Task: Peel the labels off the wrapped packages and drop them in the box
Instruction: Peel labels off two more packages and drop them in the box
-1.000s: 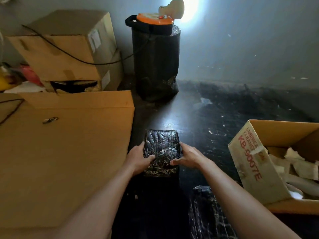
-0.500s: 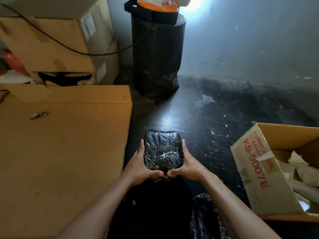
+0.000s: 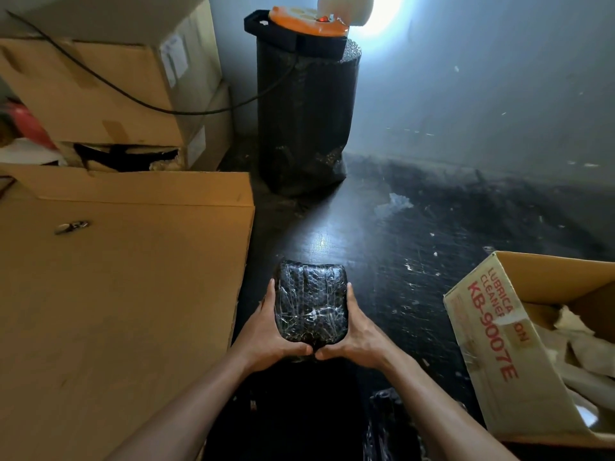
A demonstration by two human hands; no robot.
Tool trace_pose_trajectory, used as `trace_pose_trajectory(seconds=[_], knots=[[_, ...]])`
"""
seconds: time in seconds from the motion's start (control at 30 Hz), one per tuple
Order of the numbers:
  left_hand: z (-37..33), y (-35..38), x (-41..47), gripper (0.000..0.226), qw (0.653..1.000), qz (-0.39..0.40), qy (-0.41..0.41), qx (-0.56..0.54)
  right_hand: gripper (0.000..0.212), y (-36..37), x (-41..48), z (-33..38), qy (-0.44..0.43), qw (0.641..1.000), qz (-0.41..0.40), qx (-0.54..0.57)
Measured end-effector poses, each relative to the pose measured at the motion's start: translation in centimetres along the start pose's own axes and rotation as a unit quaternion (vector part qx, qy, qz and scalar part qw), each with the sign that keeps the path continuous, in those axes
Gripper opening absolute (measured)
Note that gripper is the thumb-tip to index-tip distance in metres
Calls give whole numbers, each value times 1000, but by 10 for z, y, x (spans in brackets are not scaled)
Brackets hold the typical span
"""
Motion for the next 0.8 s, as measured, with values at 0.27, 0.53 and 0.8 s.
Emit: trace_pose_trajectory(seconds=[0.27,0.53,0.8], knots=[[-1,-21,-47,172,1000,8,17,-4,163,17,-48,22,-23,999,-15,28],[26,-17,-110,177,999,32,19,-29,167,63,-102,19,-32,999,-26,32],[62,15,-173,174,999,36,-6,-30,163,117,-155,-4,5,999,-22,31]])
Point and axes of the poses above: each hand's wrist, its own x-axis towards the middle knuckle, its own y-axis out of the palm, z = x × y, the point moved 2 cm from there along x, towards the middle knuckle, and after that the axes turned 5 degrees about -x, right-handed, at the moved point
